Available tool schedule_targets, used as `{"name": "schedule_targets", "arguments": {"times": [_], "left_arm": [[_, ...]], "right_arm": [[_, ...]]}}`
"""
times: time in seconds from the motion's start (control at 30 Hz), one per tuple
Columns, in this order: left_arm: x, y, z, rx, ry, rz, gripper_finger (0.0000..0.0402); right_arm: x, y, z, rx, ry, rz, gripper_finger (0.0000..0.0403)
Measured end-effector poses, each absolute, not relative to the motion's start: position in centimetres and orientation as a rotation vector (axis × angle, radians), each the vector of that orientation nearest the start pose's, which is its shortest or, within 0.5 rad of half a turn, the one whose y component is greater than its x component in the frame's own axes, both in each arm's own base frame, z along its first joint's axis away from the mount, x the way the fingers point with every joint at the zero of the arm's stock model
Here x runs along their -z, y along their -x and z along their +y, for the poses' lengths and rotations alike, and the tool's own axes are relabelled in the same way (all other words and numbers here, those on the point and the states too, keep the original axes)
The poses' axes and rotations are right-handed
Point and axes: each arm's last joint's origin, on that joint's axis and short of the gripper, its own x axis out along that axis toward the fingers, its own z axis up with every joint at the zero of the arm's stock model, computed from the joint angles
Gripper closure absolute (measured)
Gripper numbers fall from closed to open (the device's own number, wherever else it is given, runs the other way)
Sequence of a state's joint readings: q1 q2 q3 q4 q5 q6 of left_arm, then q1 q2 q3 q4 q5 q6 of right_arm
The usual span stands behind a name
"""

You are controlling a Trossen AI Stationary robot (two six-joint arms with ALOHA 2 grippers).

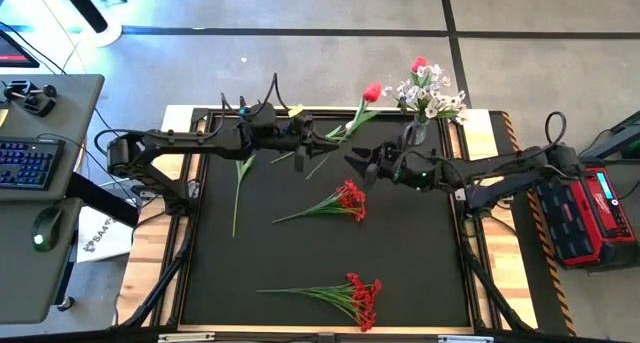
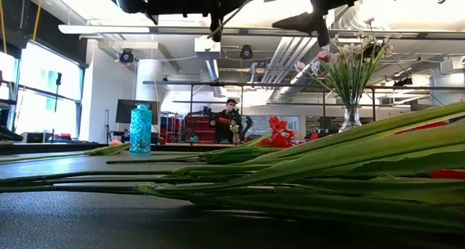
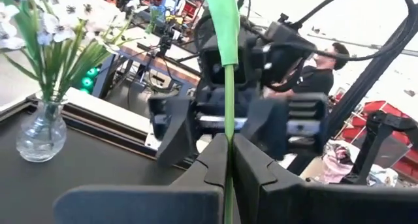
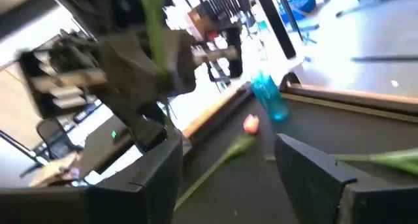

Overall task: Sort flowers into vase by color
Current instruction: Put the red tulip into the transparent vase

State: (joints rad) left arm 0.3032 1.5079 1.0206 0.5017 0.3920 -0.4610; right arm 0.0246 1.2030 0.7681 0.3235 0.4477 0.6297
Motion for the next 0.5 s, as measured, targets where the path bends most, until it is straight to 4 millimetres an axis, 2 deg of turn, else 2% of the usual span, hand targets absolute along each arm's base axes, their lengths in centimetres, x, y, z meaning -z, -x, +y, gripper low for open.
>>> {"name": "schedule_targets", "arguments": {"times": [0.3, 0.5], "left_arm": [[-30.6, -32.3, 11.0, 0.143, 0.385, 0.02, 0.0401], [-30.3, -32.2, 11.3, 0.157, 0.337, 0.049, 0.0401]], "right_arm": [[-29.8, -26.6, -2.2, 0.496, -0.595, -0.121, 0.0181], [-31.0, -26.6, -2.4, 0.433, -0.56, -0.221, 0.0195]]}}
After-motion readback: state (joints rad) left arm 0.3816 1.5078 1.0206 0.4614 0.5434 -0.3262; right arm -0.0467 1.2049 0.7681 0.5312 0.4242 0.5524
